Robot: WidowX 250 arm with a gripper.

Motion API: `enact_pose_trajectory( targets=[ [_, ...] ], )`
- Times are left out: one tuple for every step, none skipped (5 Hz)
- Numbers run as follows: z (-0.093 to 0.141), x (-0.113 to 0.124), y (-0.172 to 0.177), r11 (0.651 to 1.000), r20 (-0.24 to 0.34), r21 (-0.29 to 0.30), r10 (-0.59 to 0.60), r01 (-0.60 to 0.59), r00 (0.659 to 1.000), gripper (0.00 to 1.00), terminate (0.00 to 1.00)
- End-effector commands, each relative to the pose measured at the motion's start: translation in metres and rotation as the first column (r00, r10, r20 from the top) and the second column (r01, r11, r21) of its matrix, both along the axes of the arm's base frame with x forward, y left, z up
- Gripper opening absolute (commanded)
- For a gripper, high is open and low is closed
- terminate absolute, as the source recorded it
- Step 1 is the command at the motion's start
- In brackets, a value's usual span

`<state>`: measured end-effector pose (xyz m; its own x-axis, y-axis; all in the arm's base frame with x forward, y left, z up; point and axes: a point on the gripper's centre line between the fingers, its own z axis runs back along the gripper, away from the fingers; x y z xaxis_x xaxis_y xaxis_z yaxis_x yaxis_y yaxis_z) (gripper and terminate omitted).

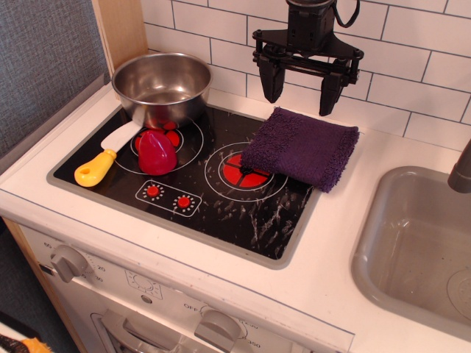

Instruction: Put the silver pan on the purple rag.

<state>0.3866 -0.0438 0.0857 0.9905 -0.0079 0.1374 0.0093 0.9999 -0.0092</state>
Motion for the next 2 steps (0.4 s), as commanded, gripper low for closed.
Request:
enact_pose_trajectory(
  targets=[
    [0.000, 0.000, 0.000, 1.000, 0.000, 0.000, 0.000, 0.000, 1.000, 1.00, 0.00],
    [0.006, 0.009, 0.022, 0.999, 0.015, 0.014, 0.047, -0.047, 0.999, 1.00, 0.00]
  ],
)
